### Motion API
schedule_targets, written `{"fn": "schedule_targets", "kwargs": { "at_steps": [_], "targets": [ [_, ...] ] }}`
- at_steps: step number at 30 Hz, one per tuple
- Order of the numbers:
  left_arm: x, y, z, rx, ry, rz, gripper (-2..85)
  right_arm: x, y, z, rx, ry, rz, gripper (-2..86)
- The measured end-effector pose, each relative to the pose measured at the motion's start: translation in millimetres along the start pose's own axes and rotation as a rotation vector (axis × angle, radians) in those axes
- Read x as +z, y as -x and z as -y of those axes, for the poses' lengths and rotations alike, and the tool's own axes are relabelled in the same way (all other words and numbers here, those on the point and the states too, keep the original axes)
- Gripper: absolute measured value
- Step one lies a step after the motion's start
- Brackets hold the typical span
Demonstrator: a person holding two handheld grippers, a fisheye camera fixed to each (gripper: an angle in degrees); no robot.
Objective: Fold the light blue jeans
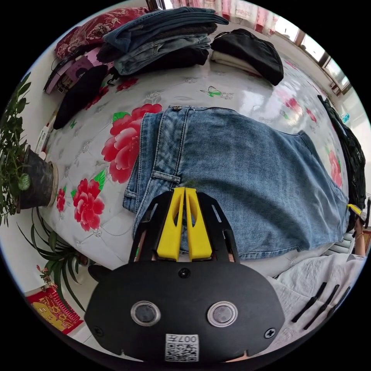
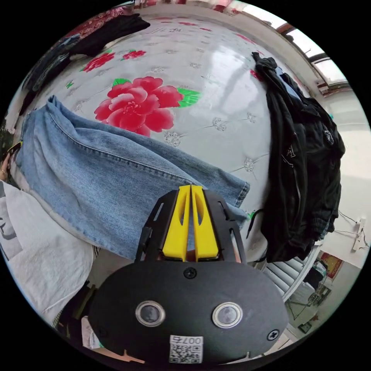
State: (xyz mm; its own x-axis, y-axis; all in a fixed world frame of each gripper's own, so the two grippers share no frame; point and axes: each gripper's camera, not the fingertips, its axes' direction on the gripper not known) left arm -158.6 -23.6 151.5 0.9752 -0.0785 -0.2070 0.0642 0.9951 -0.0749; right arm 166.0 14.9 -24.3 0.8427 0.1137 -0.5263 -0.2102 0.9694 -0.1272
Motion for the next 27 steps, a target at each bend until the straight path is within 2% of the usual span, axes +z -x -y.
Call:
{"fn": "schedule_targets", "kwargs": {
  "at_steps": [4,7,10,14,16,18,22,24,27],
  "targets": [
    [-4,-10,1,0.011,0.015,0.025,-1.0,-17,-27,-2,0.125,-0.088,0.017,5.5],
    [-7,-9,0,0.001,0.015,0.007,-1.0,0,-43,10,0.108,0.005,0.091,8.2],
    [-9,-6,-2,-0.023,0.016,-0.021,-1.0,32,-42,19,0.039,0.120,0.057,8.8],
    [-12,-9,-2,-0.009,0.025,-0.012,-1.0,36,-31,20,-0.044,0.120,0.043,5.1],
    [-14,-11,-2,0.001,0.028,0.001,-1.0,26,-16,13,-0.106,0.117,-0.077,1.6],
    [-15,-12,-4,0.006,0.025,0.003,-1.0,4,-15,5,-0.087,0.062,-0.108,0.7],
    [-17,-9,-7,-0.003,0.015,-0.010,-1.0,-71,-29,-30,0.065,-0.199,-0.116,0.0],
    [-18,-8,-8,-0.014,0.011,-0.016,-1.0,-84,-30,-41,0.113,-0.241,-0.173,0.0],
    [-20,-4,-13,-0.032,-0.005,-0.028,-1.0,-55,-39,-39,0.203,-0.152,-0.188,0.2]
  ]
}}
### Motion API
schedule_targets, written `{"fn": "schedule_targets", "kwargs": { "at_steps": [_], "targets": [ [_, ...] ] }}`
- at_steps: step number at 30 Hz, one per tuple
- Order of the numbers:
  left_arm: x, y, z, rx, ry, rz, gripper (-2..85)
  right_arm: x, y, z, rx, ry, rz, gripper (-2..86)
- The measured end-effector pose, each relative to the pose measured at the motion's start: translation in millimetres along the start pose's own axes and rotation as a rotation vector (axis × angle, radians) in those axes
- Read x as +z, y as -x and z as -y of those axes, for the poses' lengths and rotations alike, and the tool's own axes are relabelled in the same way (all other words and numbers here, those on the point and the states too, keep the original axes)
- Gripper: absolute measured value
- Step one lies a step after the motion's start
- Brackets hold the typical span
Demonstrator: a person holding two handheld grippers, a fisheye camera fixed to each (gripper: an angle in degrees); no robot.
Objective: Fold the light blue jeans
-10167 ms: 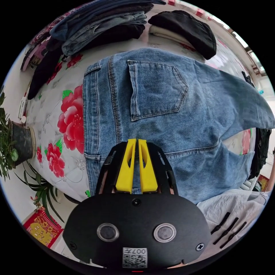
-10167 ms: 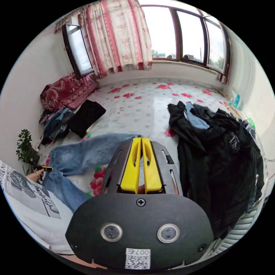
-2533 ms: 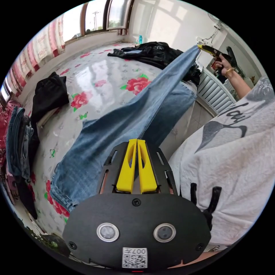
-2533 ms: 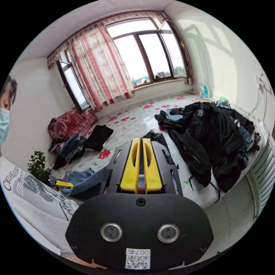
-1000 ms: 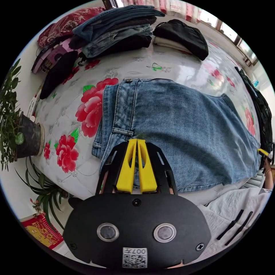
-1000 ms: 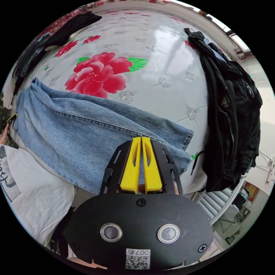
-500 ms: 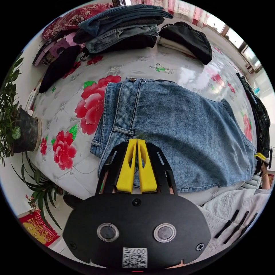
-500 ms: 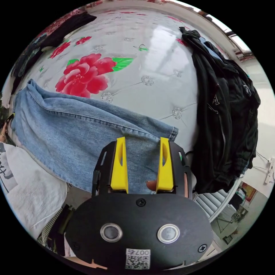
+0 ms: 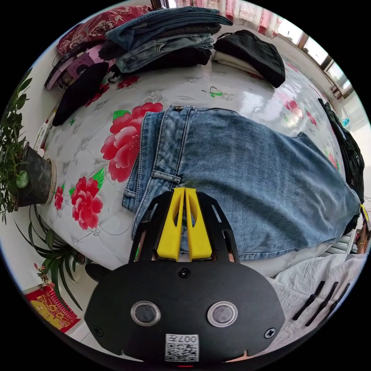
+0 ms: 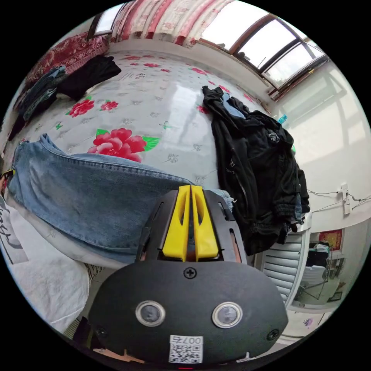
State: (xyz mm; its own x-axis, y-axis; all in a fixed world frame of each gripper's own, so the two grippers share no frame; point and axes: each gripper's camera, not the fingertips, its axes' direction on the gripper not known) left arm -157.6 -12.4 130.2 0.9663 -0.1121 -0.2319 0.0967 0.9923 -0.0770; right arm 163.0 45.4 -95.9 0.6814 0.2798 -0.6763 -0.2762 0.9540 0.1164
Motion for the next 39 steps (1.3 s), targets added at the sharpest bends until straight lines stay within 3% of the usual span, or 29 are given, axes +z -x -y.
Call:
{"fn": "schedule_targets", "kwargs": {
  "at_steps": [2,5,13,21,27,34,39],
  "targets": [
    [-1,3,-2,-0.008,-0.006,-0.011,-1.0,25,-3,-4,0.064,0.091,-0.083,0.5],
    [-3,4,-3,0.003,0.000,-0.010,-1.0,25,-25,-25,0.184,0.076,-0.084,1.6],
    [-6,14,-13,-0.034,-0.041,-0.036,-1.0,68,-132,-162,0.832,0.113,0.436,8.2],
    [-10,20,-12,-0.007,-0.017,-0.037,-1.0,105,-141,-185,0.796,0.204,0.338,3.6],
    [-12,22,-9,0.054,0.006,-0.018,-1.0,33,-185,-229,0.761,-0.113,0.384,0.2],
    [-18,32,-7,0.048,0.027,-0.024,-1.0,110,-201,-301,0.905,0.078,0.478,0.0],
    [-39,38,-15,0.030,-0.004,-0.021,-0.9,99,-217,-328,0.960,-0.036,0.494,1.5]
  ]
}}
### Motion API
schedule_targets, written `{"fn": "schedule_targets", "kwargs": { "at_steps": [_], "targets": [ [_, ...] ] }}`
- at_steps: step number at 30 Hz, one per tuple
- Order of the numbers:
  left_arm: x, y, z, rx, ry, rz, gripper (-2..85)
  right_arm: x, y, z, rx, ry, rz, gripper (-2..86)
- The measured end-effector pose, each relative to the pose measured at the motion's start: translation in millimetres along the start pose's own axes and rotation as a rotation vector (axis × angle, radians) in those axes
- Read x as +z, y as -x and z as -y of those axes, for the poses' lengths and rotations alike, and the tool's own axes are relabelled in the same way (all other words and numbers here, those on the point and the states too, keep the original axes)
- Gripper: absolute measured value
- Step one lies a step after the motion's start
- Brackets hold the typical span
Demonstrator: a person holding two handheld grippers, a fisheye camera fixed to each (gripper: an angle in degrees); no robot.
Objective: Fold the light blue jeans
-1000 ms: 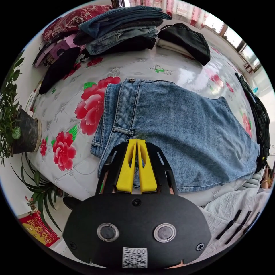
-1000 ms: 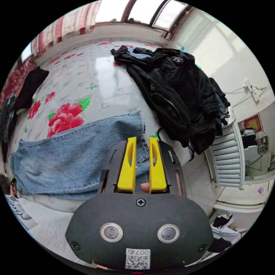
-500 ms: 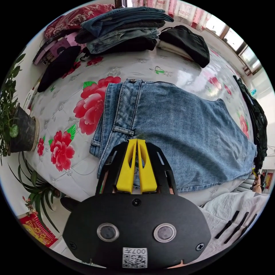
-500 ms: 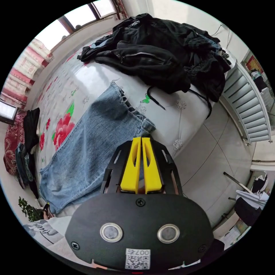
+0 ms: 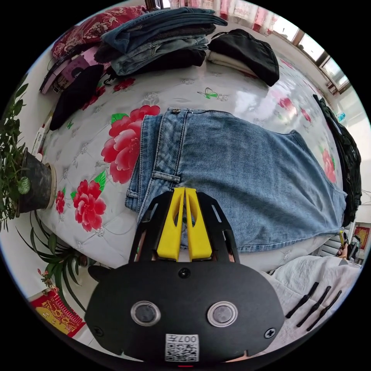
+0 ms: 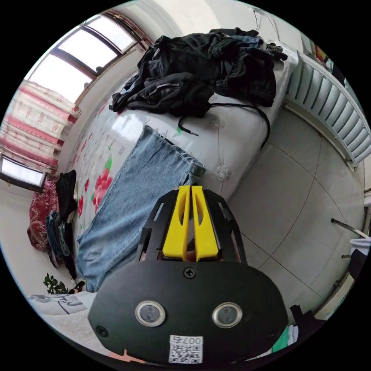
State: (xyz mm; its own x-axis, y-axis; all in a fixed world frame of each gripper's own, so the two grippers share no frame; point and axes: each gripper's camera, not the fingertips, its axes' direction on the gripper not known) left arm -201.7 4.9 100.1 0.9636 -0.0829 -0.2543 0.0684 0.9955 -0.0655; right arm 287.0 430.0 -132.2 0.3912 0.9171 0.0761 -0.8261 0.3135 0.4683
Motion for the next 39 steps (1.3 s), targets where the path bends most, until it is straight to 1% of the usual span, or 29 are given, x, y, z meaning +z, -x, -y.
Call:
{"fn": "schedule_targets", "kwargs": {
  "at_steps": [2,4,6,7,9,11,12,14,18,21,23,25,27,28,30,33,34,35,36,37,38,39],
  "targets": [
    [-15,9,-11,-0.051,-0.049,-0.034,-0.9,-13,-14,-4,0.066,-0.058,0.012,4.0],
    [-34,28,-32,-0.143,-0.138,-0.115,-0.8,-23,-39,-14,0.168,-0.125,0.143,7.8],
    [-41,46,-50,-0.236,-0.178,-0.158,-0.5,-15,-59,-21,0.261,-0.108,0.216,10.7],
    [-41,59,-62,-0.309,-0.190,-0.188,-0.1,-3,-71,-26,0.321,-0.072,0.248,12.2],
    [-38,77,-76,-0.387,-0.201,-0.244,1.6,16,-88,-33,0.402,-0.023,0.310,13.4],
    [-33,90,-86,-0.452,-0.195,-0.271,4.5,28,-99,-39,0.476,-0.027,0.369,13.6],
    [-31,97,-92,-0.491,-0.205,-0.294,5.9,31,-103,-42,0.513,-0.059,0.395,13.2],
    [-29,107,-101,-0.545,-0.224,-0.332,6.8,30,-101,-41,0.556,-0.092,0.361,12.3],
    [-18,122,-109,-0.624,-0.222,-0.387,7.9,25,-73,-27,0.566,-0.099,0.159,9.0],
    [-13,126,-104,-0.620,-0.206,-0.394,8.6,25,-44,-14,0.483,-0.104,0.067,6.8],
    [-8,129,-100,-0.619,-0.187,-0.395,8.8,33,-39,-7,0.480,-0.076,0.042,5.7],
    [-2,135,-93,-0.638,-0.140,-0.381,7.6,35,-47,-6,0.510,-0.075,0.074,4.4],
    [-8,137,-84,-0.617,-0.121,-0.408,5.1,36,-58,-8,0.533,-0.074,0.134,3.3],
    [-21,136,-77,-0.580,-0.156,-0.444,2.9,36,-66,-10,0.539,-0.074,0.178,2.5],
    [-53,129,-63,-0.488,-0.244,-0.498,1.7,38,-75,-14,0.539,-0.068,0.239,1.5],
    [-109,115,-36,-0.308,-0.400,-0.568,1.0,38,-78,-18,0.526,-0.072,0.268,0.4],
    [-125,113,-28,-0.258,-0.457,-0.564,0.9,38,-75,-18,0.519,-0.070,0.258,0.1],
    [-130,114,-25,-0.242,-0.478,-0.558,0.9,39,-73,-18,0.517,-0.071,0.256,0.1],
    [-130,118,-22,-0.214,-0.501,-0.511,1.0,39,-70,-19,0.514,-0.073,0.255,-0.1],
    [-113,126,-20,-0.221,-0.452,-0.433,1.2,40,-68,-19,0.512,-0.070,0.254,-0.1],
    [-97,133,-19,-0.239,-0.392,-0.400,1.4,41,-67,-19,0.509,-0.066,0.254,-0.2],
    [-55,147,-21,-0.314,-0.225,-0.376,1.9,45,-65,-21,0.493,-0.056,0.273,-0.2]
  ]
}}
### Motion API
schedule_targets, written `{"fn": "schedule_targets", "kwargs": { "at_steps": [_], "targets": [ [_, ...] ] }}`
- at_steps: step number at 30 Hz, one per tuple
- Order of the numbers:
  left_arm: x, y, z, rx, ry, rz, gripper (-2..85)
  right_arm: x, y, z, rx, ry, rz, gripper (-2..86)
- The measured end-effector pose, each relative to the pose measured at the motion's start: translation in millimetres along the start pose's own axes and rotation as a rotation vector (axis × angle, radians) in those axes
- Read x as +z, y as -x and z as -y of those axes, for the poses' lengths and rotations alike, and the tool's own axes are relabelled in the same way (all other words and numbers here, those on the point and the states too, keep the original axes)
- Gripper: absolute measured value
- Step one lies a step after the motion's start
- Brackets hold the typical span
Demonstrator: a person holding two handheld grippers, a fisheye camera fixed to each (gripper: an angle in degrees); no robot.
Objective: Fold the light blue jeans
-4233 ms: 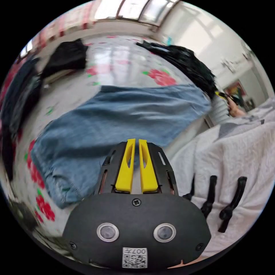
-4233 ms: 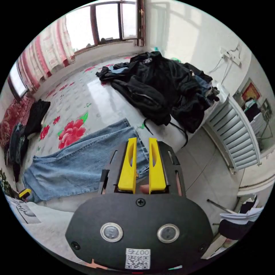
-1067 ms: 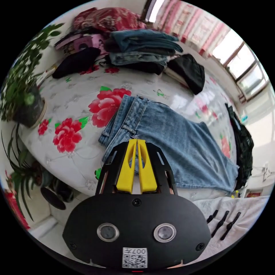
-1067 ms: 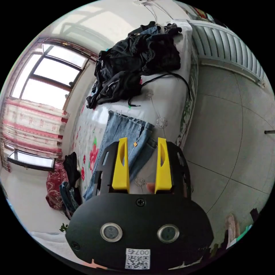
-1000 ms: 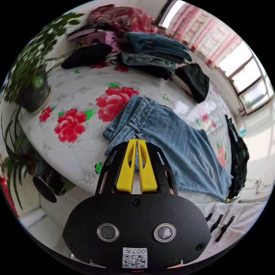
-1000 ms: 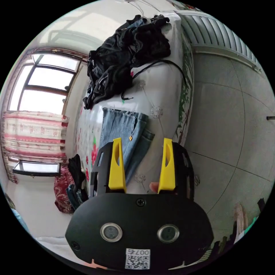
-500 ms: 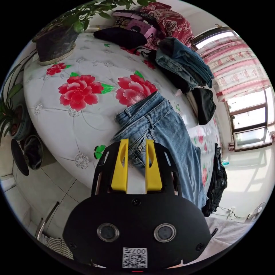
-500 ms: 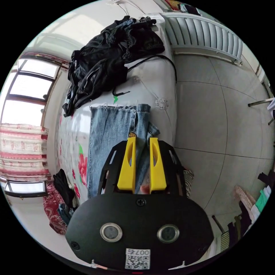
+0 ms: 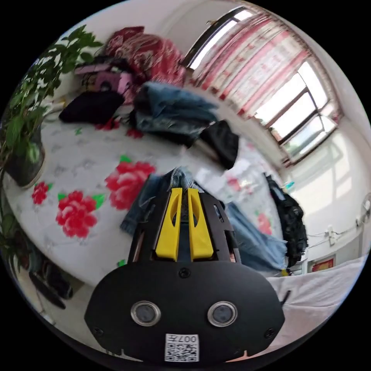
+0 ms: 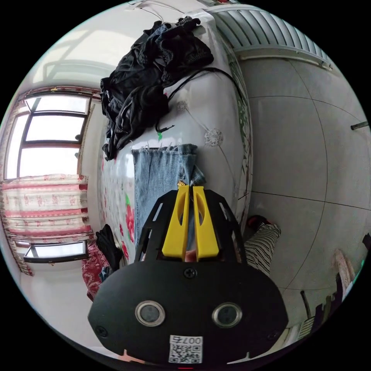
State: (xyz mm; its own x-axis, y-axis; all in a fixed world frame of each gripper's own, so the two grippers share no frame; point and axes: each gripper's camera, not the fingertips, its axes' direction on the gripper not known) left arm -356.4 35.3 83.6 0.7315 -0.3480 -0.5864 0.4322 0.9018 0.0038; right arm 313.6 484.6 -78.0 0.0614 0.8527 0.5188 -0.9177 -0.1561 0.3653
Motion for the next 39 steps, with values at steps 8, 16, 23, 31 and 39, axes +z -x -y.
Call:
{"fn": "schedule_targets", "kwargs": {
  "at_steps": [8,16,23,31,39],
  "targets": [
    [31,39,-28,-0.207,0.081,0.030,5.1,7,-13,-19,0.087,-0.021,0.156,-0.3],
    [10,61,-35,-0.353,-0.002,-0.150,7.0,17,124,-58,-0.338,0.014,0.283,-0.2],
    [27,74,-25,-0.392,0.008,-0.229,11.4,76,328,-235,-1.313,0.395,0.277,-0.2],
    [33,110,-31,-0.487,-0.053,-0.330,10.0,256,301,-502,-1.750,1.103,-0.006,-0.1],
    [23,122,-29,-0.394,-0.072,-0.339,12.7,256,319,-531,-1.793,1.115,0.010,0.2]
  ]
}}
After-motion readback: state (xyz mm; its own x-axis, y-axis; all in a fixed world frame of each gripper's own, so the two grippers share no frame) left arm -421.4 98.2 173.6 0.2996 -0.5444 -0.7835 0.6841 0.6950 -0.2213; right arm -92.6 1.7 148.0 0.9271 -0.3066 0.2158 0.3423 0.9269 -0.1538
